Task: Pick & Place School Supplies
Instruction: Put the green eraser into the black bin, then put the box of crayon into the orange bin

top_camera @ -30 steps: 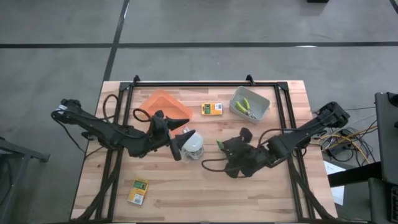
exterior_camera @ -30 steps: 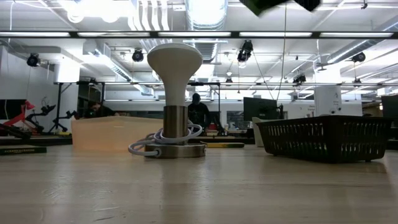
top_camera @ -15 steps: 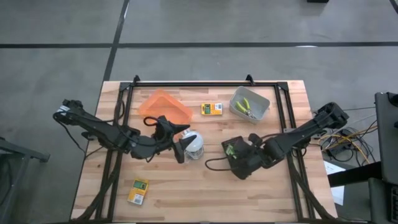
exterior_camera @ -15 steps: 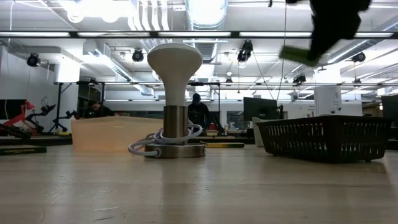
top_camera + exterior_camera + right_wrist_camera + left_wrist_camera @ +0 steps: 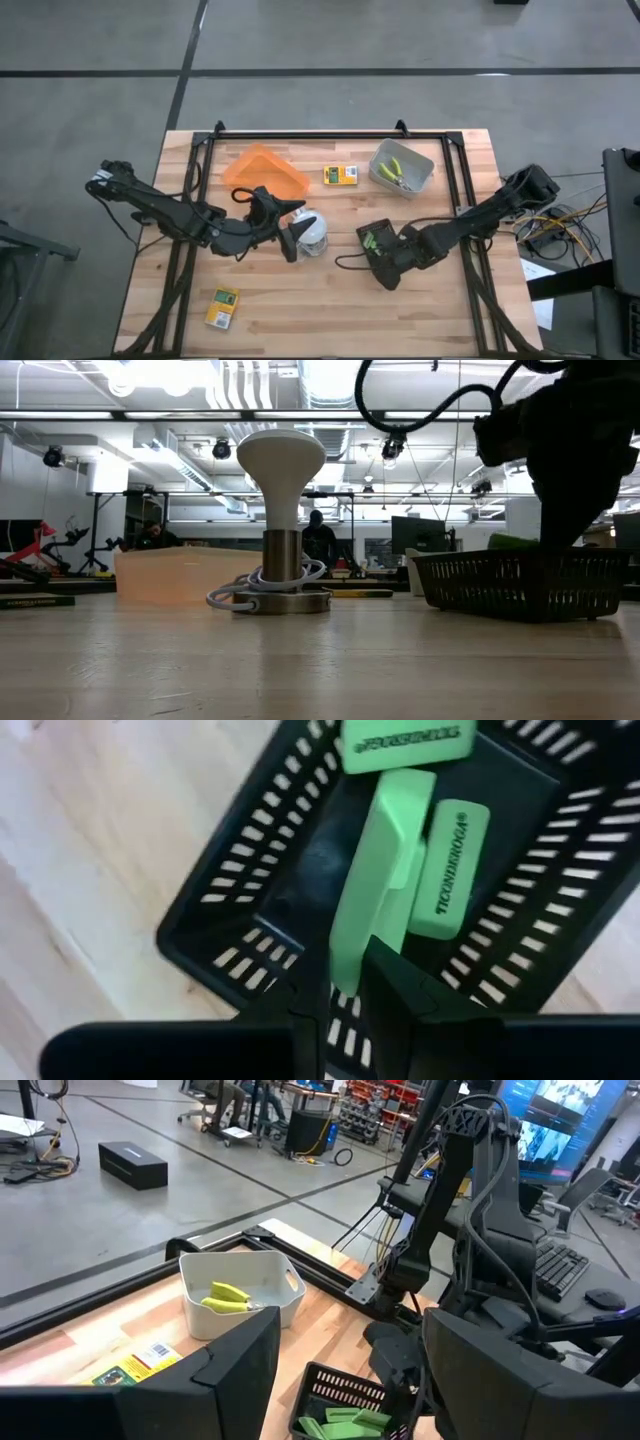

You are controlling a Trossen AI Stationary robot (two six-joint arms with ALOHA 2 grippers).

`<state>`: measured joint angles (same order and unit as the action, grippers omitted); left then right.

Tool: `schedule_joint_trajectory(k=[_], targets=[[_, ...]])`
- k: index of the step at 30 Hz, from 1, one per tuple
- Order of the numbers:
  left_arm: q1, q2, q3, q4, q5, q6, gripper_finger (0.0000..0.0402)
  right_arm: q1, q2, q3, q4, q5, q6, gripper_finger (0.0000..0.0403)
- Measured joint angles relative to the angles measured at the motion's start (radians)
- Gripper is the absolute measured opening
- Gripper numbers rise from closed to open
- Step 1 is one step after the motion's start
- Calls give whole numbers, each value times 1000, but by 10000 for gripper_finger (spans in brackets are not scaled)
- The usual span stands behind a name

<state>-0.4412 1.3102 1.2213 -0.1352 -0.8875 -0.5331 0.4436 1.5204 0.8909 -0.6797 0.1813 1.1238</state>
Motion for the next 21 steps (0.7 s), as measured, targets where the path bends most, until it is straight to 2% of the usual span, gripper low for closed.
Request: schedule_joint_trajectory(k=[21], targets=[[0, 0, 0, 0, 1, -2, 250, -6, 0, 43, 3, 57, -54, 142]])
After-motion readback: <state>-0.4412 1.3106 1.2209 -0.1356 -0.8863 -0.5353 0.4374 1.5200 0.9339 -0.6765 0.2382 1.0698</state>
